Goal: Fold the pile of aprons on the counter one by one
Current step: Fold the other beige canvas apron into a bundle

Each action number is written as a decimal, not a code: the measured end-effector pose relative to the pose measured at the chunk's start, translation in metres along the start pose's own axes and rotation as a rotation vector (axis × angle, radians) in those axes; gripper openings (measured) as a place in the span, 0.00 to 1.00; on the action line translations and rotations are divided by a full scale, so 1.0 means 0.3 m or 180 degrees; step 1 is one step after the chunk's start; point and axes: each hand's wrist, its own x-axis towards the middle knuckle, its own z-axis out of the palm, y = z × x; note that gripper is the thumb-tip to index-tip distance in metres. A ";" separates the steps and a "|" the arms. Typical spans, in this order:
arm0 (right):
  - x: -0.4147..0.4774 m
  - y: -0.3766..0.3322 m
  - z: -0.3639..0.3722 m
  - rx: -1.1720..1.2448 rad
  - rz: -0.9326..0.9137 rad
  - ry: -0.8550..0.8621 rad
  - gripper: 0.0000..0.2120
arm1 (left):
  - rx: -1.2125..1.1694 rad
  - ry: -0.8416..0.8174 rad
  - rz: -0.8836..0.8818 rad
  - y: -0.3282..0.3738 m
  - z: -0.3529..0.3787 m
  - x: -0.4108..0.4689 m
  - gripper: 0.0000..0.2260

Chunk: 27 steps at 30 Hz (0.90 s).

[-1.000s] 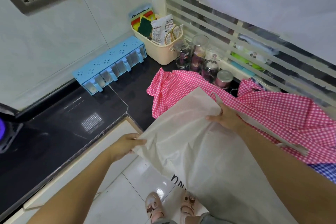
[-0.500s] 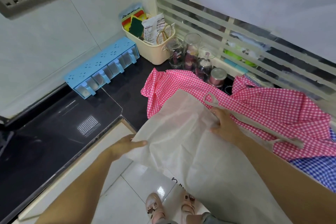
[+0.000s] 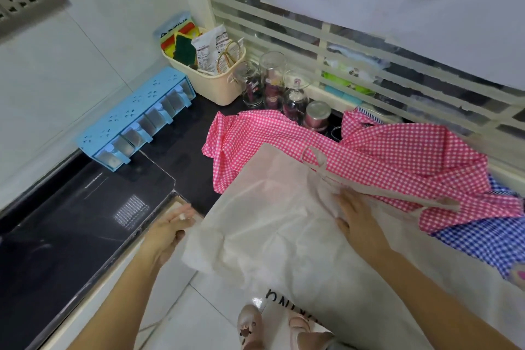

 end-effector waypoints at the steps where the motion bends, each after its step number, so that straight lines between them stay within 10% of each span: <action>1: -0.008 -0.005 -0.004 -0.0090 0.0049 0.0059 0.32 | 0.0087 0.0316 0.0211 0.024 0.010 -0.015 0.22; 9: 0.026 0.035 -0.090 -0.0521 0.1241 0.0077 0.21 | 0.2325 0.1404 0.2057 0.161 0.305 -0.071 0.34; 13: 0.041 0.060 -0.111 -0.0414 0.1337 0.0050 0.15 | 0.3143 -0.0329 0.3735 0.084 0.543 -0.105 0.23; 17: 0.026 0.064 -0.120 -0.0110 0.1371 -0.0140 0.16 | 0.4895 -0.1812 0.3487 -0.056 0.680 -0.053 0.29; 22: -0.020 0.111 -0.124 0.0358 0.1520 -0.0306 0.23 | 0.5453 -0.1582 0.3247 -0.059 0.724 0.044 0.36; 27: -0.045 0.143 -0.130 0.0825 0.1538 -0.0368 0.08 | 0.5191 -0.1436 0.3411 -0.073 0.757 0.047 0.34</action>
